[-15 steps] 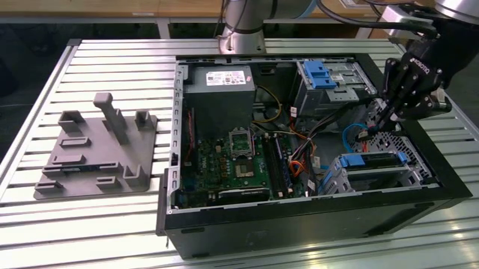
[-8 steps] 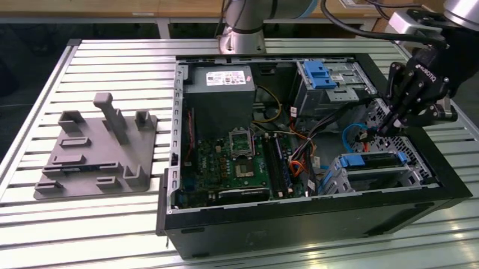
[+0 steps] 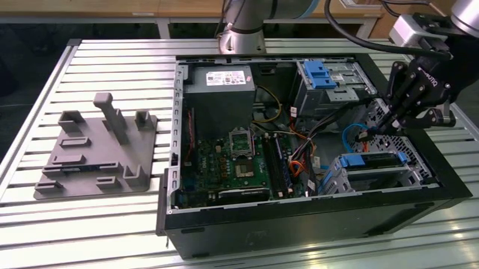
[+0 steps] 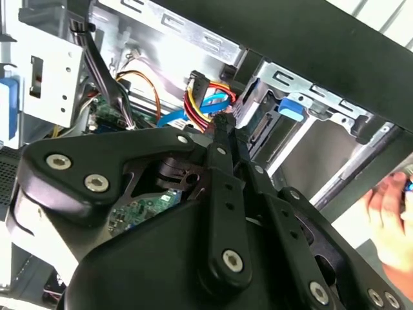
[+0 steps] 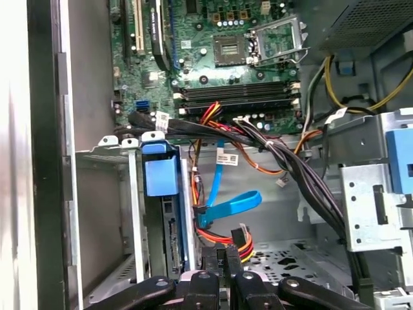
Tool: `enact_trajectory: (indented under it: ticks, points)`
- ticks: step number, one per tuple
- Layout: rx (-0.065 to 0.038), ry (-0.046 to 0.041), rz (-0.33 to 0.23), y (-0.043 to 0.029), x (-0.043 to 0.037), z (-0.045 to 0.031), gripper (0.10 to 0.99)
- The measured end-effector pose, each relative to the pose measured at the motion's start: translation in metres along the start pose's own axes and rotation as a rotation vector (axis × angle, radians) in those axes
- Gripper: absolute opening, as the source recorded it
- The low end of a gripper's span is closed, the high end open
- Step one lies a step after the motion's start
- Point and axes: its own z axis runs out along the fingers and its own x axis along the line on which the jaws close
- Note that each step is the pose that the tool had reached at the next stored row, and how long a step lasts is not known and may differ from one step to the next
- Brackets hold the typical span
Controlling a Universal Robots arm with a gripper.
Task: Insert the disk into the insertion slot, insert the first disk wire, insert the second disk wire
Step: 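Insert the first disk wire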
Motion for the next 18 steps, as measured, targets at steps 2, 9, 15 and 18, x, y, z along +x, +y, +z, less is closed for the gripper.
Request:
enact_trajectory:
  ticks: [2,9,15,18]
  points:
    - [-0.001,-0.0122,-0.001,-0.0002,0.0022,0.0000,0.165]
    - [-0.001,-0.0126,-0.001,-0.0002,0.0024,0.0000,0.165]
    - [-0.001,-0.0121,-0.010,-0.0004,0.0025,0.0001,0.165]
    - [-0.002,-0.0131,-0.023,-0.0005,0.0025,0.0003,0.165]
